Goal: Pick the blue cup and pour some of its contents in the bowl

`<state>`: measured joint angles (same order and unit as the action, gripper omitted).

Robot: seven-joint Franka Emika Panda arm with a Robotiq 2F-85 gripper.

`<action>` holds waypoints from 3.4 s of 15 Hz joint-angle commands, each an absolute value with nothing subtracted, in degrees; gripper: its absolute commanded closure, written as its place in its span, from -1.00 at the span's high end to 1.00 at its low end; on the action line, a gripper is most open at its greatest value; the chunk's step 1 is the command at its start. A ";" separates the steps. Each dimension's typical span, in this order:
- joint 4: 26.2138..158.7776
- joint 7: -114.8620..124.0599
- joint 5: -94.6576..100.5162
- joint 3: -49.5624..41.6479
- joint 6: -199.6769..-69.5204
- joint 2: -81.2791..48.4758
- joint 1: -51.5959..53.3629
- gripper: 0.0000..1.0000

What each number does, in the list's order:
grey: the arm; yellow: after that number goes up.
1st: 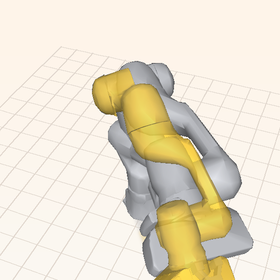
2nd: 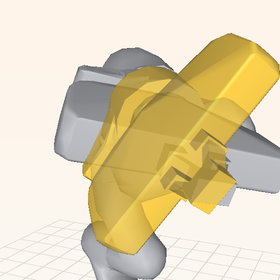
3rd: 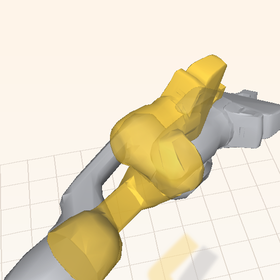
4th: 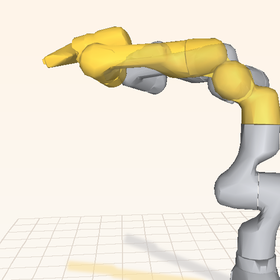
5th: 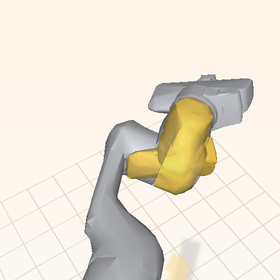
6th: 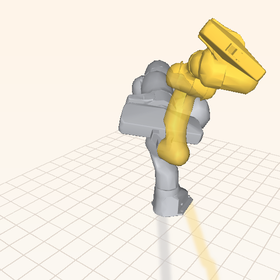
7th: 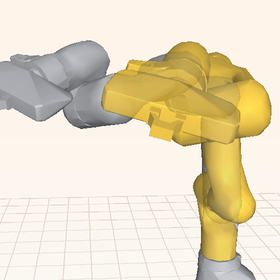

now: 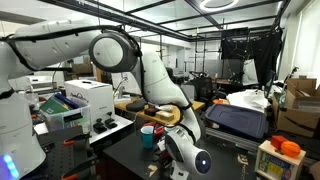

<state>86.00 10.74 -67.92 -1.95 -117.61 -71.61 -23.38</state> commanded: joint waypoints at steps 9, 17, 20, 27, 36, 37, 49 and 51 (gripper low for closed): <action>87.19 11.70 -70.28 -2.70 -114.12 -70.89 -20.45 1.00; 86.37 12.40 -70.82 -2.55 -113.85 -71.92 -19.62 1.00; 85.53 12.96 -71.36 -2.35 -113.88 -72.67 -19.10 1.00; 84.45 13.73 -72.41 -2.40 -114.24 -73.44 -17.48 1.00; 84.08 13.40 -72.41 -2.54 -114.30 -73.62 -17.42 -0.55; 84.52 12.95 -72.42 -2.57 -114.52 -73.20 -17.35 -0.70; 87.62 11.76 -70.40 -3.58 -114.82 -69.18 -15.55 -0.84; 88.38 11.61 -69.77 -4.01 -114.90 -68.10 -15.09 -0.84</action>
